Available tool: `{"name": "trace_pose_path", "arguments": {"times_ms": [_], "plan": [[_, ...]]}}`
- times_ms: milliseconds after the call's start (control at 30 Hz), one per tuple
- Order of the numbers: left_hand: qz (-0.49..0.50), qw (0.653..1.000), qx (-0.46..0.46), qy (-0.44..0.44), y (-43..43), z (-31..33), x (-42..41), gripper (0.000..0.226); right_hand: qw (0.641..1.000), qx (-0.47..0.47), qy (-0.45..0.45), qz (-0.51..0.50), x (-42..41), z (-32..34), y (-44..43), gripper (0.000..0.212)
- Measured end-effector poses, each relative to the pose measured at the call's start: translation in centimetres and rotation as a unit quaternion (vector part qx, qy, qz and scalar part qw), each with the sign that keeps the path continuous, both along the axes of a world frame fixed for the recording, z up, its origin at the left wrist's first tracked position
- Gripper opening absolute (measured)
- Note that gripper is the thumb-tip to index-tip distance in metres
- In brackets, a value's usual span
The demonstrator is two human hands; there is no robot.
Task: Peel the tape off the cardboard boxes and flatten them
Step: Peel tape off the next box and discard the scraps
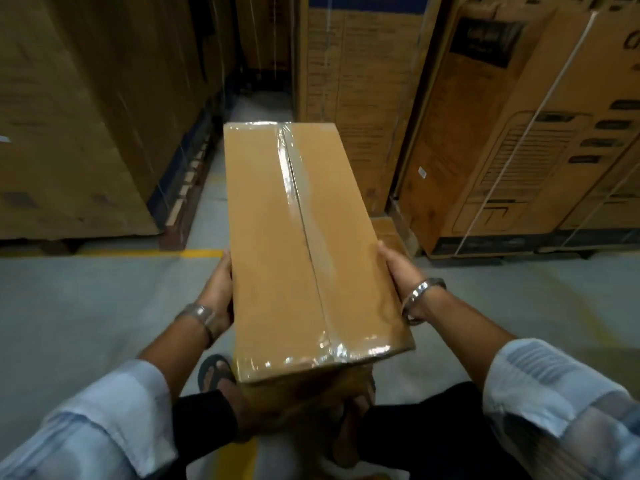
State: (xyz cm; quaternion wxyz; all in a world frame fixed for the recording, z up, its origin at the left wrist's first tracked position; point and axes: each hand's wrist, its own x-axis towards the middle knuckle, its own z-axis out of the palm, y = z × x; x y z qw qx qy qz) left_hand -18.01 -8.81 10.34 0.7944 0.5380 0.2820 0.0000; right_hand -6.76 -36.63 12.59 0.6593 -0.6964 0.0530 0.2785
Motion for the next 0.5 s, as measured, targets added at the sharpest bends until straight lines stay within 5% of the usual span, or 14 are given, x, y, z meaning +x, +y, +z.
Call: {"name": "trace_pose_path", "arguments": {"times_ms": [233, 400, 500], "plan": [[-0.02, 0.996, -0.039, -0.074, 1.8, 3.6, 0.4, 0.058, 0.991, 0.117, -0.055, 0.03, -0.1, 3.2, 0.1, 0.038], [-0.028, 0.992, -0.008, -0.121, 1.4, 4.4, -0.2, 0.078, 0.983, 0.174, -0.061, -0.009, -1.3, 3.8, 0.3, 0.063], [-0.039, 0.989, 0.034, -0.139, 1.1, 4.2, -1.0, 0.078, 0.987, 0.129, -0.098, 0.016, -2.2, 3.7, 0.3, 0.058]]}}
